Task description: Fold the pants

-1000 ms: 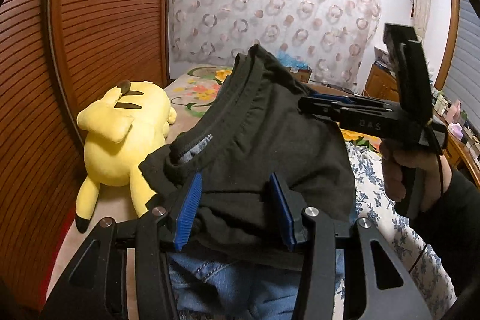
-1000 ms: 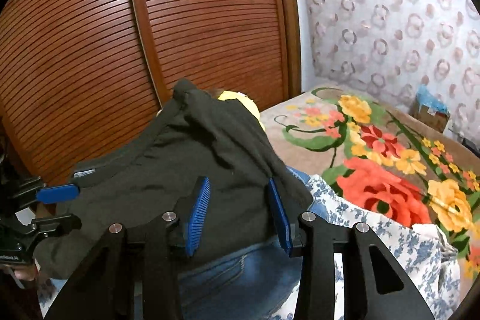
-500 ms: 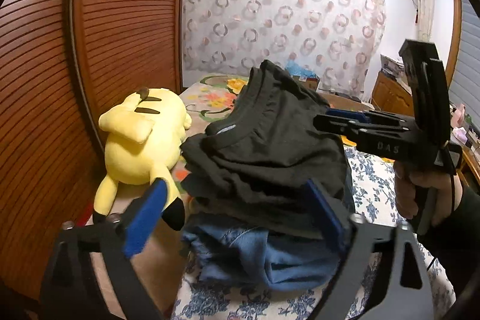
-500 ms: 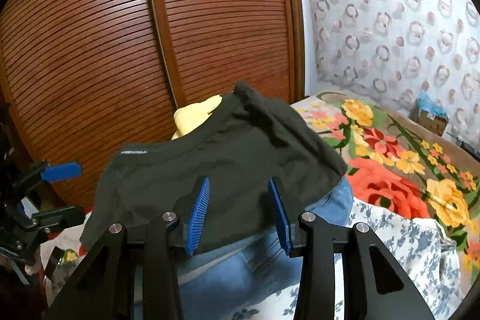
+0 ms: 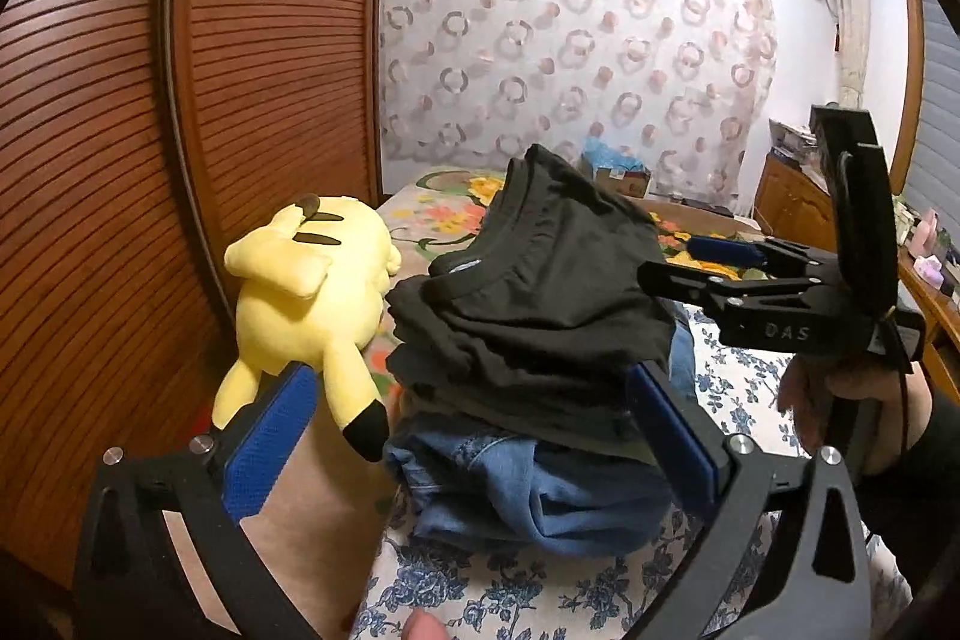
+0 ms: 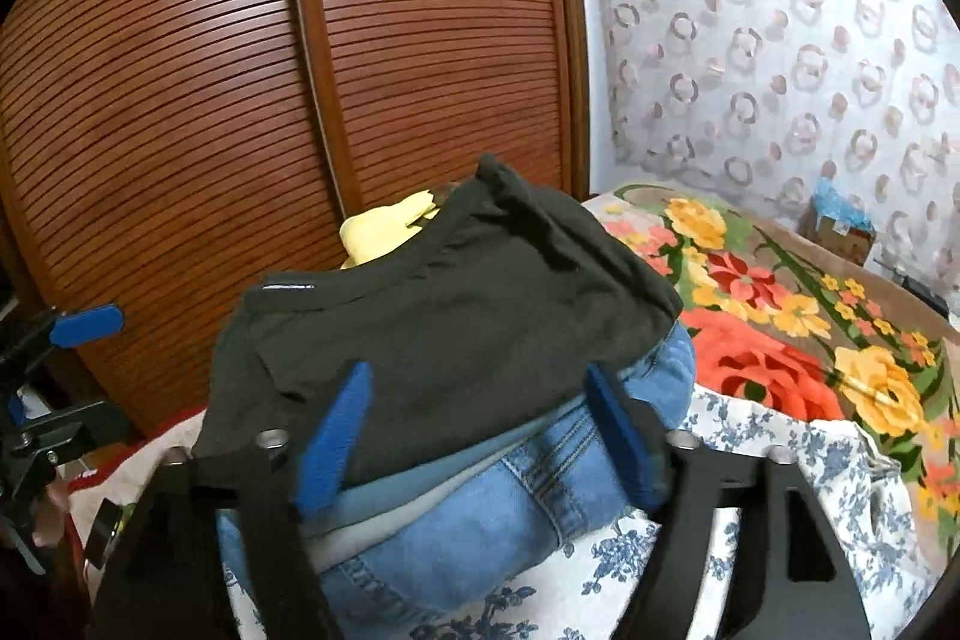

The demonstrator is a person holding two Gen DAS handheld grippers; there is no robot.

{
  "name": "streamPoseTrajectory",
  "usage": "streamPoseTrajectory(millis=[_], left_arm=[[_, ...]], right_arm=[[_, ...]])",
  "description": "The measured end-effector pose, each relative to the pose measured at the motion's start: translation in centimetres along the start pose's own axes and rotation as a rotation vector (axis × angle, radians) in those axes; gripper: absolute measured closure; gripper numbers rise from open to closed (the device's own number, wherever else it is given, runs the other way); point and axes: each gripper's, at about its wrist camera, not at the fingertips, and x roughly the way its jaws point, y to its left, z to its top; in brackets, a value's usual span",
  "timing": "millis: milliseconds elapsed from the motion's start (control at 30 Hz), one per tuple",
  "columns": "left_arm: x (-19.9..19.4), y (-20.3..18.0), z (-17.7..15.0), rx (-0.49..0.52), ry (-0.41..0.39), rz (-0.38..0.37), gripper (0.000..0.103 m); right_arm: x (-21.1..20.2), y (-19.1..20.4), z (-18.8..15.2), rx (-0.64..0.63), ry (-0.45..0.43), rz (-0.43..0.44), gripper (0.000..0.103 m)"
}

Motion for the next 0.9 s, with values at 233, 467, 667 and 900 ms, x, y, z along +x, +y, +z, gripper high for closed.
streamPoseTrajectory(millis=[233,467,667,900], left_arm=[[-0.8,-0.3,-0.3,-0.002,-0.002,-0.004,0.000],[-1.9,-0.8,-0.8,-0.008,0.005,0.000,0.000],[-3.2,-1.7,-1.2,0.011,-0.009,-0.014,0.000],[-3.8,-3.1,-1.5,0.033,-0.007,-0.048,0.000]], right_arm=[[-2.4,1.4,-1.0,-0.003,-0.014,-0.035,0.008],[-5.1,2.9,-2.1,-0.004,-0.029,-0.051,0.002],[-7.5,3.5,-3.3,0.012,-0.043,-0.058,0.001],[-10.7,4.0,-4.8,0.030,-0.053,-0.099,0.001]])
